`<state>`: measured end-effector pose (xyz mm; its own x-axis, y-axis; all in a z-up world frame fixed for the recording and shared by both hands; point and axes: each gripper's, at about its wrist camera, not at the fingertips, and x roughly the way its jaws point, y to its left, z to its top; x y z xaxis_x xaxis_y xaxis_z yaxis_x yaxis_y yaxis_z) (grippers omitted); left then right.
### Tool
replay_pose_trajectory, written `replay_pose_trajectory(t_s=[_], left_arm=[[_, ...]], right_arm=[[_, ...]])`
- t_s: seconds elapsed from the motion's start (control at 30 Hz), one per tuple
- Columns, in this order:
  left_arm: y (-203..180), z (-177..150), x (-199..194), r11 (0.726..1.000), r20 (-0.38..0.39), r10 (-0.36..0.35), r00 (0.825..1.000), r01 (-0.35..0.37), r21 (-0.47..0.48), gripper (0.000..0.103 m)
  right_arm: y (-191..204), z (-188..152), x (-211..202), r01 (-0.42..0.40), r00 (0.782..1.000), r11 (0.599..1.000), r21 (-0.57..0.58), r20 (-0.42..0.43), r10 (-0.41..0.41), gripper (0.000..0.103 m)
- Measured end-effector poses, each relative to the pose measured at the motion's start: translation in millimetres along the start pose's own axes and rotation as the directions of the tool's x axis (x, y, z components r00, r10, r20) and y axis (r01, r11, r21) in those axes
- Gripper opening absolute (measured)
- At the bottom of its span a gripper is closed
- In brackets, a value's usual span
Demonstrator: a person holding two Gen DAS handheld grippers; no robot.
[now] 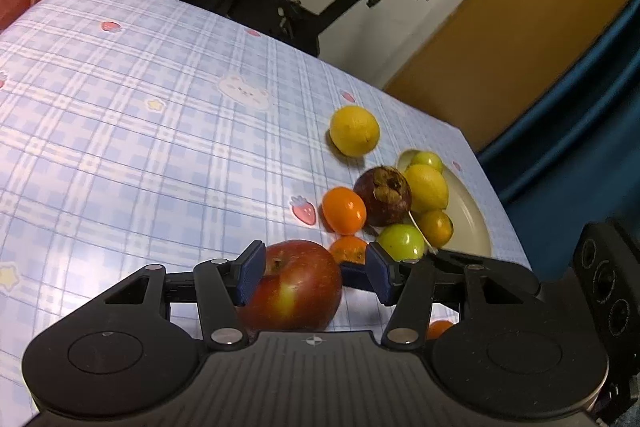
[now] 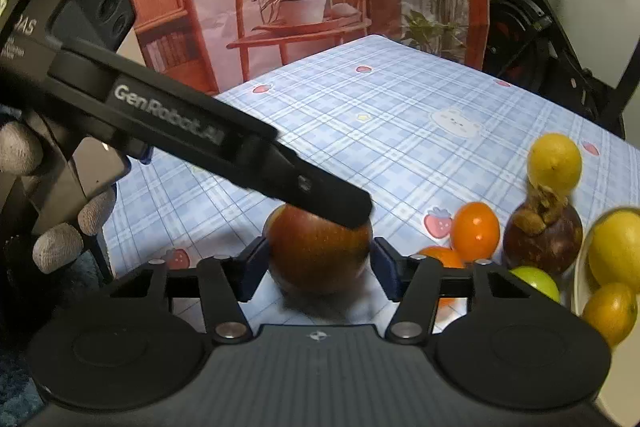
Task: Organize fruits
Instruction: 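Move the left gripper toward the red apple, then close the left gripper around the red apple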
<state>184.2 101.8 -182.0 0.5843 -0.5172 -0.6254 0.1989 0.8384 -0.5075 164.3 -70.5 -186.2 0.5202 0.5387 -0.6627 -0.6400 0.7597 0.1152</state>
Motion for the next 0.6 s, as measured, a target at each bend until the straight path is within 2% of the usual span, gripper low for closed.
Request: replay_pose_trajectory(t_s=[0.07, 0.27, 0.47, 0.6], left_arm=[[5, 0, -5, 0.999, 0.023, 0.001, 1.0, 0.0, -0.033, 0.057], [23, -2, -15, 0.993, 0.061, 0.04, 0.997, -0.032, -0.116, 0.057], [29, -5, -11, 0.99, 0.047, 0.047, 0.998, -0.04, -0.136, 0.057], [25, -8, -7, 0.992, 0.043, 0.028, 0.999, -0.022, -0.123, 0.057]], right_arm=[[-2, -1, -2, -0.003, 1.0, 1.0, 0.014, 0.007, 0.003, 0.052], [-3, -2, -3, -0.007, 1.0, 1.0, 0.025, 0.006, 0.007, 0.052], [-1, -3, -3, -0.005, 1.0, 1.0, 0.027, 0.008, 0.005, 0.052], [1, -4, -5, 0.005, 1.0, 0.999, 0.032, 0.006, -0.005, 0.052]])
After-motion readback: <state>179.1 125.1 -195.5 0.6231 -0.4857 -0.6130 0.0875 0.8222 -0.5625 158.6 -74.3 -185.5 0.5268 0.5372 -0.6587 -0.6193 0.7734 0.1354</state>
